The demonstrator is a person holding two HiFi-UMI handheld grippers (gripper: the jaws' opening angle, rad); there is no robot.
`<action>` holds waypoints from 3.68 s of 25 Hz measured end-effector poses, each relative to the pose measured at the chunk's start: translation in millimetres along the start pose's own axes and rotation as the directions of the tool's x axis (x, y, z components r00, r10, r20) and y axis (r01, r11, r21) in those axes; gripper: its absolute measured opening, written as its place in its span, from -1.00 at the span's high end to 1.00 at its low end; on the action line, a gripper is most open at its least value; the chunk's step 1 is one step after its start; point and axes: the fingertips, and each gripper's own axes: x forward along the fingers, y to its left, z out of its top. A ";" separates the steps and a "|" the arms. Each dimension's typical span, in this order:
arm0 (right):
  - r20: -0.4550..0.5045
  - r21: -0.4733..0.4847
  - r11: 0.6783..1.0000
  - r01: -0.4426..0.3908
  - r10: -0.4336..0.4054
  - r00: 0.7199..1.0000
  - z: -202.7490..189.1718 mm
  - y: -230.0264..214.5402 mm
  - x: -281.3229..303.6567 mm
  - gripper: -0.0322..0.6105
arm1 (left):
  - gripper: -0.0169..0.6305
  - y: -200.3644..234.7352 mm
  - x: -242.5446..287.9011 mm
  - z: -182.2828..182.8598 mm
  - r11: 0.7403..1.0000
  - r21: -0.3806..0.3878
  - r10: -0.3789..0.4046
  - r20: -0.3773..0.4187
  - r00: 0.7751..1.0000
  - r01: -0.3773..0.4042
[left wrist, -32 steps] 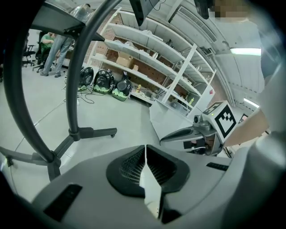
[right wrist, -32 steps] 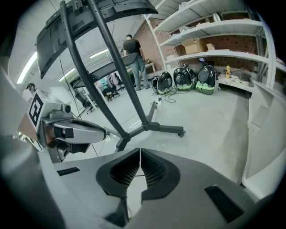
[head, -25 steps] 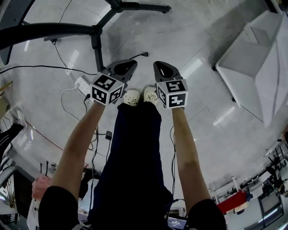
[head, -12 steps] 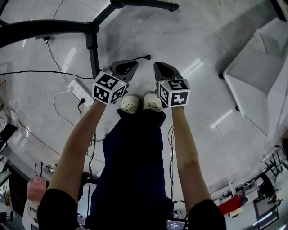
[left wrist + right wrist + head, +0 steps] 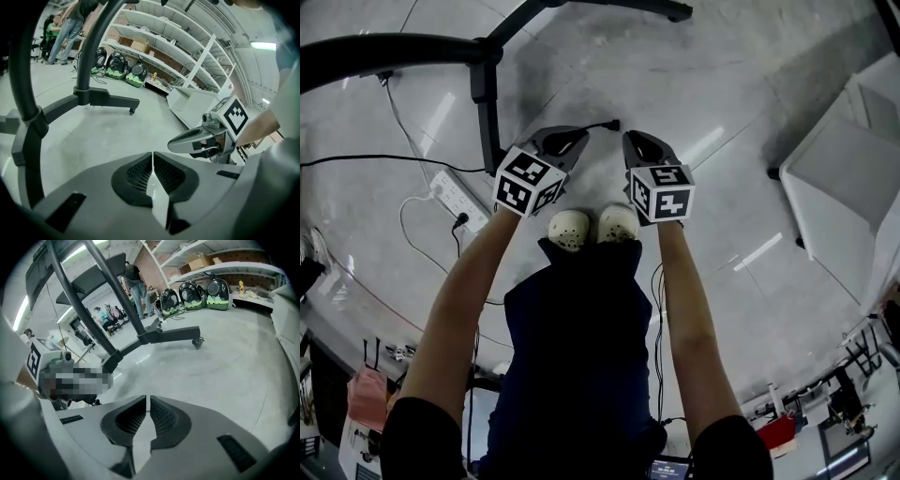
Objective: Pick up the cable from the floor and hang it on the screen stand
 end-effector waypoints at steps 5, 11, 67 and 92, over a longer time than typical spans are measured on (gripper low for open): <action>-0.057 -0.089 0.996 -0.012 0.007 0.998 -20.6 -5.2 32.6 0.60 | 0.89 13.9 20.1 -20.3 1.000 -0.008 0.000 -0.002 1.000 0.000; -0.171 -0.285 0.956 -0.067 0.018 0.985 -43.8 -3.4 70.0 0.20 | 0.89 27.8 35.4 -36.6 1.000 -0.016 0.000 0.002 1.000 0.000; -0.355 -0.550 0.819 -0.162 -0.054 0.933 50.0 118.2 -83.5 0.37 | 0.89 -52.3 -133.5 72.0 0.980 -0.181 0.077 -0.023 0.997 -0.079; -0.249 -0.582 0.810 -0.073 -0.091 0.964 154.7 162.3 -236.2 0.38 | 0.89 -133.5 -232.0 165.3 0.974 -0.214 0.091 0.044 0.995 -0.080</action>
